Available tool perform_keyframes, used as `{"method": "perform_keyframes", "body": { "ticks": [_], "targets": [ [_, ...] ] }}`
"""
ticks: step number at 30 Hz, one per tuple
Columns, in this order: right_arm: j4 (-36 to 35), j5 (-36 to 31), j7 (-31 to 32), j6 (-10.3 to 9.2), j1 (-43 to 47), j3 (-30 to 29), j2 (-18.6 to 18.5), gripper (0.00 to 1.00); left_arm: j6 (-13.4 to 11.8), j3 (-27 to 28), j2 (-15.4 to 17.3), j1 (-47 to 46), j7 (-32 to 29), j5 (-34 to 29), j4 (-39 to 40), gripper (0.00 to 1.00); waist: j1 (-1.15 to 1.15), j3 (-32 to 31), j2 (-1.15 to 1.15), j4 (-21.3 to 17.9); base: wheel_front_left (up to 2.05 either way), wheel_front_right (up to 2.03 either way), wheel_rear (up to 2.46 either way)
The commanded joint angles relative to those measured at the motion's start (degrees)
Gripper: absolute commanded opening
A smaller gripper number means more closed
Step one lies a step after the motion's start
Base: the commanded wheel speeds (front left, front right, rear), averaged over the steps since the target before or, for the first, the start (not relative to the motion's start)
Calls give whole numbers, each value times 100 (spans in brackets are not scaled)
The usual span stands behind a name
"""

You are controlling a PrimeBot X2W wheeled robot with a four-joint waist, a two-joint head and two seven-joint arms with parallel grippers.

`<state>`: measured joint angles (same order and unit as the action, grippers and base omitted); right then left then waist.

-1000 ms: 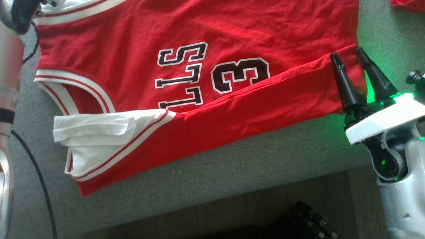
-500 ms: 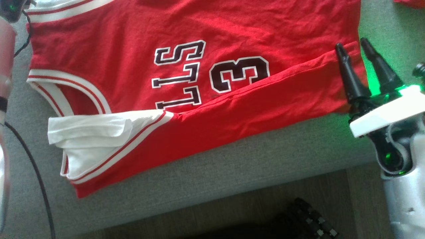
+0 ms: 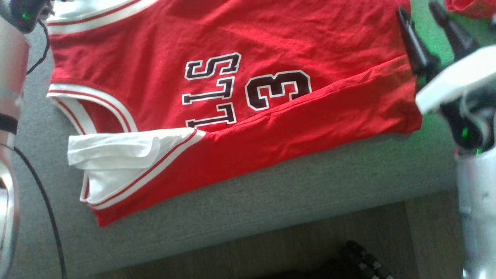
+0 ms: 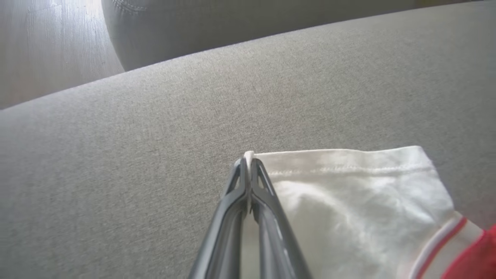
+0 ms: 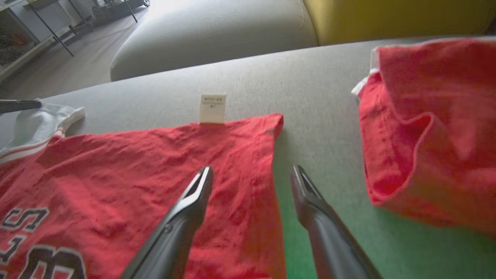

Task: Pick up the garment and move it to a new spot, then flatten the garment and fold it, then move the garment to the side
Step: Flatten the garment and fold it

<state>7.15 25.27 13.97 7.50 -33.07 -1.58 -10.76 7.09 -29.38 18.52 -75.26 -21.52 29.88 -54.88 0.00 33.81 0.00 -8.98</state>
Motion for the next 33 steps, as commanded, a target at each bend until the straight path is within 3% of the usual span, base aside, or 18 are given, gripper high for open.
{"method": "perform_keyframes", "body": {
  "ticks": [1,8,12,26,30,31,33],
  "targets": [
    [-135,-27,86,-1,-127,43,9,100,25,60,233,-136,48,22,183,0,0,-45,0,24,0,0,0],
    [1055,-127,1225,-1,-1408,-217,343,100,36,-96,236,-110,33,155,286,0,0,-153,0,132,0,0,0],
    [1665,-515,1621,-1,-1988,-382,294,100,37,-213,194,-132,45,194,375,0,0,-134,0,227,0,0,0],
    [3269,-1558,1743,-1,-3126,-531,372,100,39,-546,202,-199,78,385,509,0,0,-84,0,351,0,0,0],
    [3566,-1685,1565,-1,-3315,-603,394,69,39,-619,192,-233,85,440,531,0,0,-58,0,393,0,0,0],
    [3696,-1741,1485,-1,-3400,-617,399,54,39,-657,191,-243,88,461,536,0,0,-48,0,418,0,0,0],
    [3822,-1780,1428,-1,-3475,-631,408,44,39,-692,194,-247,94,486,538,0,0,-41,0,443,0,0,0]
  ]
}}
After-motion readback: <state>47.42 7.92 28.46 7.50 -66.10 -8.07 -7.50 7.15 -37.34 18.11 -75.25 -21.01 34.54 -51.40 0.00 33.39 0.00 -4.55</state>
